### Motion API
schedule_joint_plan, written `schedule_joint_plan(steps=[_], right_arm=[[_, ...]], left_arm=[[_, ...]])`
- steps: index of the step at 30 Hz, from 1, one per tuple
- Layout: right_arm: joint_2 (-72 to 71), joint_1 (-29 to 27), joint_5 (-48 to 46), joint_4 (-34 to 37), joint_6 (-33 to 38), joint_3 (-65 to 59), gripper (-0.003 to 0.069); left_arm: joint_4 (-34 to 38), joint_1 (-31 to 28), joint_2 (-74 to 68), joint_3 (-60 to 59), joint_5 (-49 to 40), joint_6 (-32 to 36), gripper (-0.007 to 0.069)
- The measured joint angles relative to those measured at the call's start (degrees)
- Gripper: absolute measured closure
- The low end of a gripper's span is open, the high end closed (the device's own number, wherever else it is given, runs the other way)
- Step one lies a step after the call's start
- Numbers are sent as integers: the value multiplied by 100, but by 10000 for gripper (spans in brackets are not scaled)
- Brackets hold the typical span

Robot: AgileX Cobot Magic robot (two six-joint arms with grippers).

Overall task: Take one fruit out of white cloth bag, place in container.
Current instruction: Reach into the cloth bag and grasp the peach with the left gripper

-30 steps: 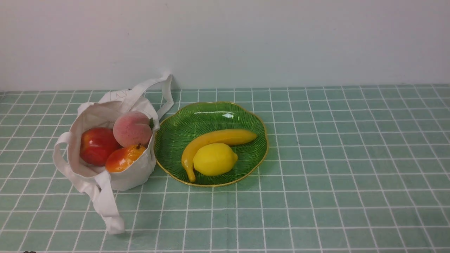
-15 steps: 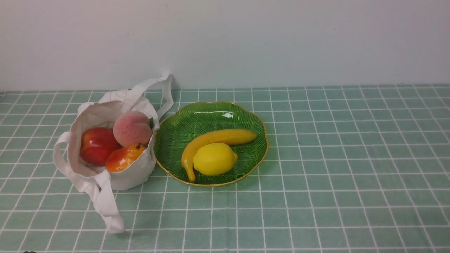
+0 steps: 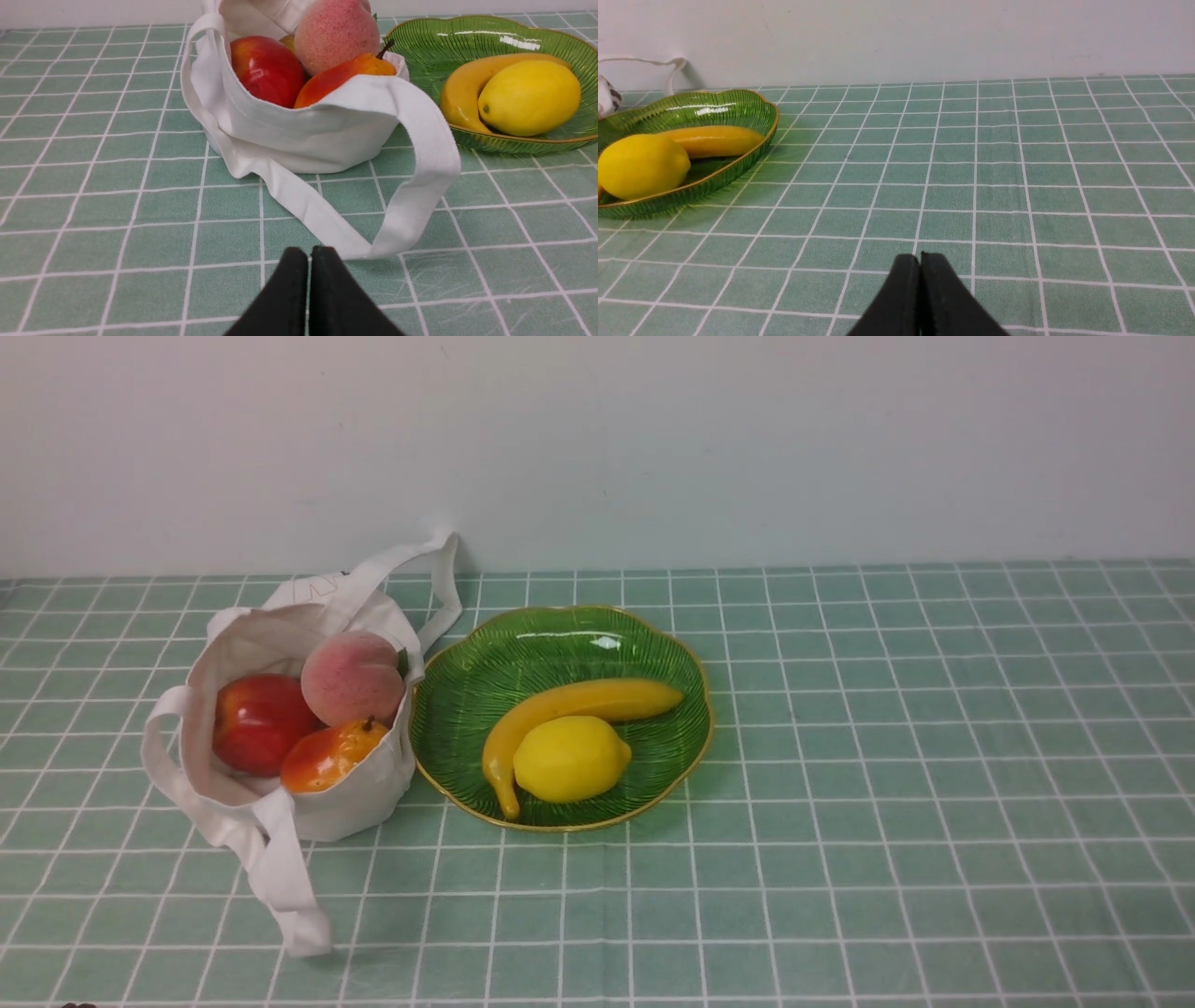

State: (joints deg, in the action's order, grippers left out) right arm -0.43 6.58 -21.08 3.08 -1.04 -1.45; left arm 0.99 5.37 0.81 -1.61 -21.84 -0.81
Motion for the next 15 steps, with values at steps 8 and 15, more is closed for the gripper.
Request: schedule_joint_plan(steps=[8,15], right_arm=[[0,0,0,-5,0,0,671],[0,0,0,-5,7,0,671]], left_arm=[[0,0,0,0,0,0,632],[1188,0,0,-5,559,-430,632]])
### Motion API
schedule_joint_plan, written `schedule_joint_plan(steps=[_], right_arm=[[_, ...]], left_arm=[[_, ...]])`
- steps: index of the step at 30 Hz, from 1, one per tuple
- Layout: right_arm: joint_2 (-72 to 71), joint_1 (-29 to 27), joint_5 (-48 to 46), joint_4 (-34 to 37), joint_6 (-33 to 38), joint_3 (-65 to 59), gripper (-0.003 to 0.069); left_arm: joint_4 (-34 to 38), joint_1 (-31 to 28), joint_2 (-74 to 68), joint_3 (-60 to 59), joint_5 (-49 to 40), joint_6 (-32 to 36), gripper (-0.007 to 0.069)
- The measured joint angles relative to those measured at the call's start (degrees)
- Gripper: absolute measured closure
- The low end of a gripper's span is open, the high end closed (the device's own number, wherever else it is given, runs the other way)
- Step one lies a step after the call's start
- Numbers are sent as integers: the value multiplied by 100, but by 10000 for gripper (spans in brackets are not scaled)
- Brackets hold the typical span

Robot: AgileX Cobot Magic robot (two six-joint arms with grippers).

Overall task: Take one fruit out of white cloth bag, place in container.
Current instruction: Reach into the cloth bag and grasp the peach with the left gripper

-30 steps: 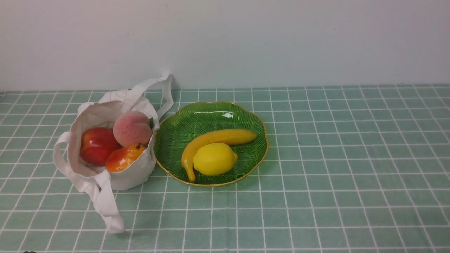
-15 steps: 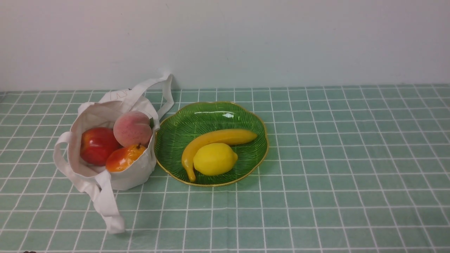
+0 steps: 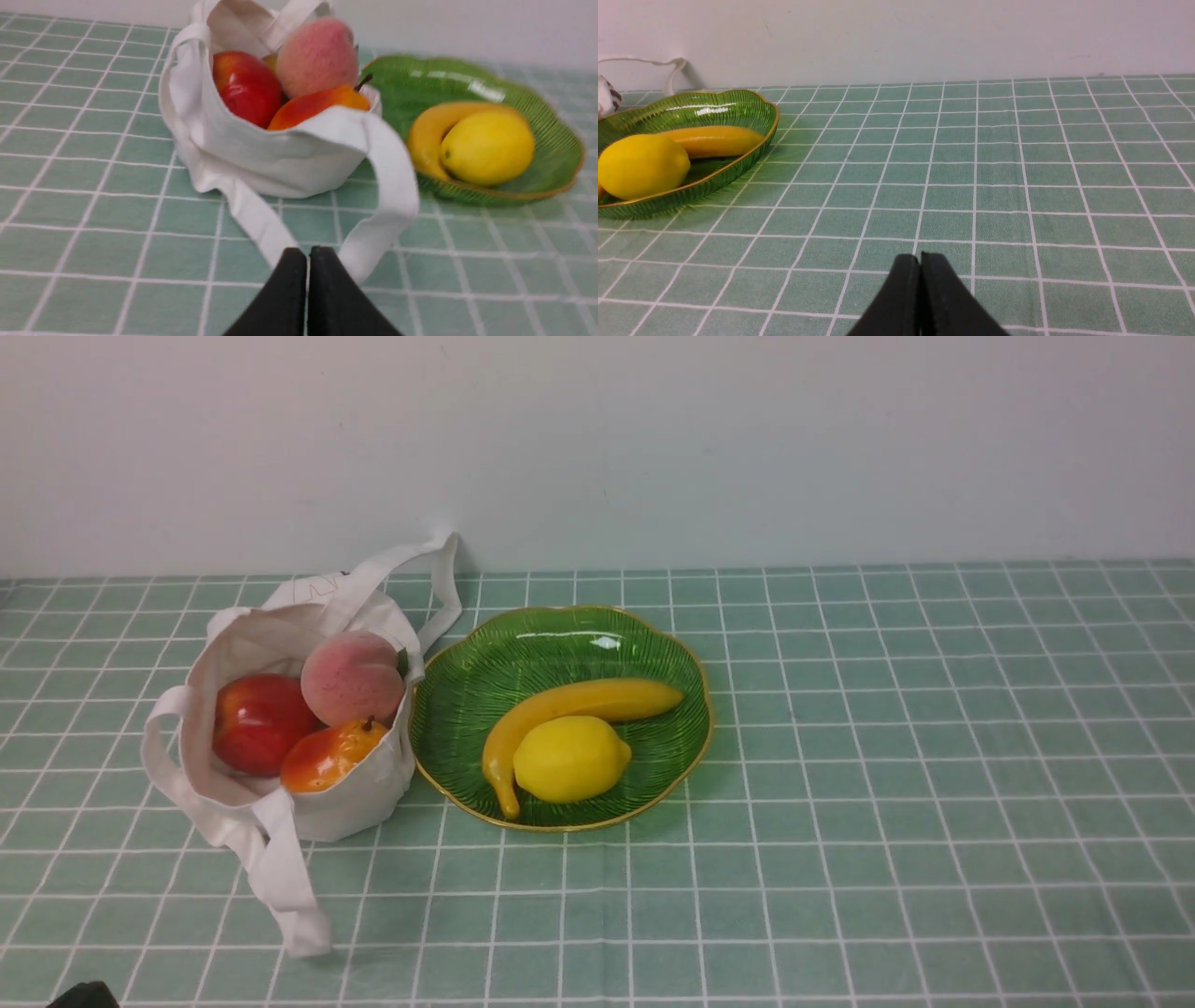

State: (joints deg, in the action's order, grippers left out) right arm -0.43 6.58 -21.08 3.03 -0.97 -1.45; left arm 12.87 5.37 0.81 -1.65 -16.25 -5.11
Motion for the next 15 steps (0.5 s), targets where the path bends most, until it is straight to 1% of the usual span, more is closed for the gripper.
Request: schedule_joint_plan(steps=[1,3,4,5,8,9,11,12,13,14,15], right_arm=[[0,0,-17,-22,19,0,671],[0,0,-36,-58,37,7,671],[0,0,-58,-85,43,7,671],[0,0,-58,-93,43,7,671],[0,0,-69,-105,54,13,671],[0,0,-73,-105,55,13,671],[0,0,-80,-107,55,13,671],[0,0,-86,-112,55,15,671],[0,0,-86,-124,55,15,671],[0,0,-92,-124,55,15,671],[0,0,-92,-124,60,15,671]], left_arm=[[268,0,0,0,127,-48,632],[507,0,0,0,365,-48,632],[653,0,0,0,621,-43,632],[653,0,0,0,663,-43,632],[794,0,0,0,1886,-43,632],[838,0,0,0,2773,-48,632],[885,0,-28,68,3636,-48,632],[900,0,-89,184,3885,-42,632],[891,0,-281,543,3975,0,632],[863,0,-396,748,3875,29,632],[784,0,-631,1152,3530,97,632]])
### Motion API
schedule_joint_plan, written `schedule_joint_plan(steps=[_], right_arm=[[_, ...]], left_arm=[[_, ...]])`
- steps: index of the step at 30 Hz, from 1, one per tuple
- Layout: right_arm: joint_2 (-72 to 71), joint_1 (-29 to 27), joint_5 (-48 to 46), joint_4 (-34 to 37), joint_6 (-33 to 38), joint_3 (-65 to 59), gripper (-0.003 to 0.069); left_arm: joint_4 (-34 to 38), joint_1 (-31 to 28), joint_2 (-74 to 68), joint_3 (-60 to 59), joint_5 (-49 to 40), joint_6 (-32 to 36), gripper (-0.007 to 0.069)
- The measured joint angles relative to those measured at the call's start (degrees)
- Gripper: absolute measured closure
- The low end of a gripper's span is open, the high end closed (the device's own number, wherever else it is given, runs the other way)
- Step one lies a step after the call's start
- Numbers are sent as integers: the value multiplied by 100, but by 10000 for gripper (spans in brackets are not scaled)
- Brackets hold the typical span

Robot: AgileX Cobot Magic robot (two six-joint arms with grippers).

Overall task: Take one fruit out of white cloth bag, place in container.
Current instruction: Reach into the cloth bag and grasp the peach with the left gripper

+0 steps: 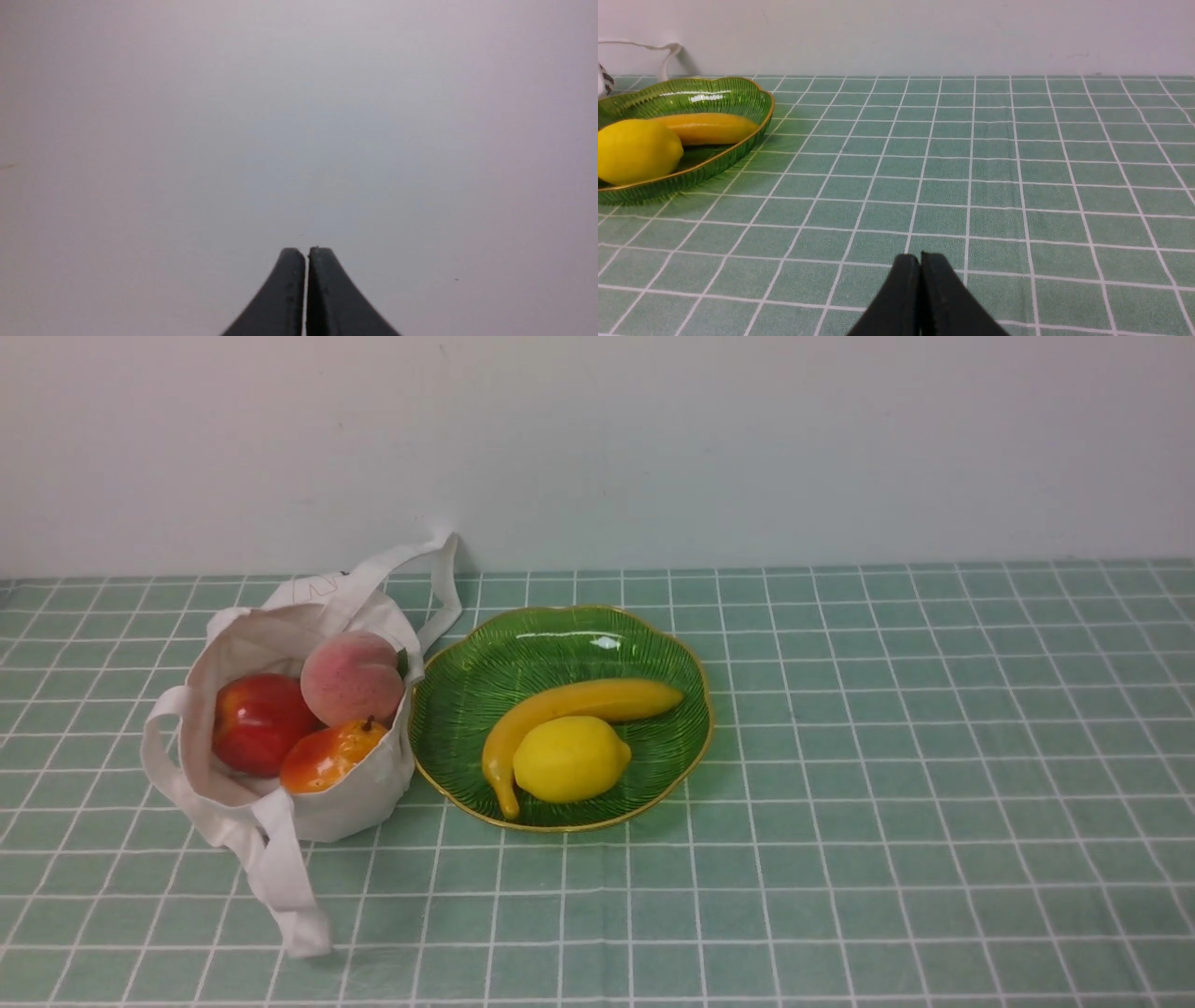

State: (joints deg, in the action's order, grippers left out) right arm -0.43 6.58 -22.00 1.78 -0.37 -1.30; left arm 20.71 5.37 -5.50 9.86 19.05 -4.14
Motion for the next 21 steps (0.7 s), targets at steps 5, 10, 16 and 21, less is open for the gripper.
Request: schedule_joint_plan(steps=[5,10,16,21], right_arm=[[0,0,-6,-5,0,4,671],[0,0,-6,-5,0,4,671],[0,0,-6,-5,0,4,671],[0,0,-6,-5,0,4,671]], left_arm=[[-534,0,-1819,2125,-3271,215,632],[-733,0,-4283,3854,-6195,649,632],[-848,0,-6708,5559,-7412,1093,632],[-872,0,-8054,6683,-8140,1111,632]])
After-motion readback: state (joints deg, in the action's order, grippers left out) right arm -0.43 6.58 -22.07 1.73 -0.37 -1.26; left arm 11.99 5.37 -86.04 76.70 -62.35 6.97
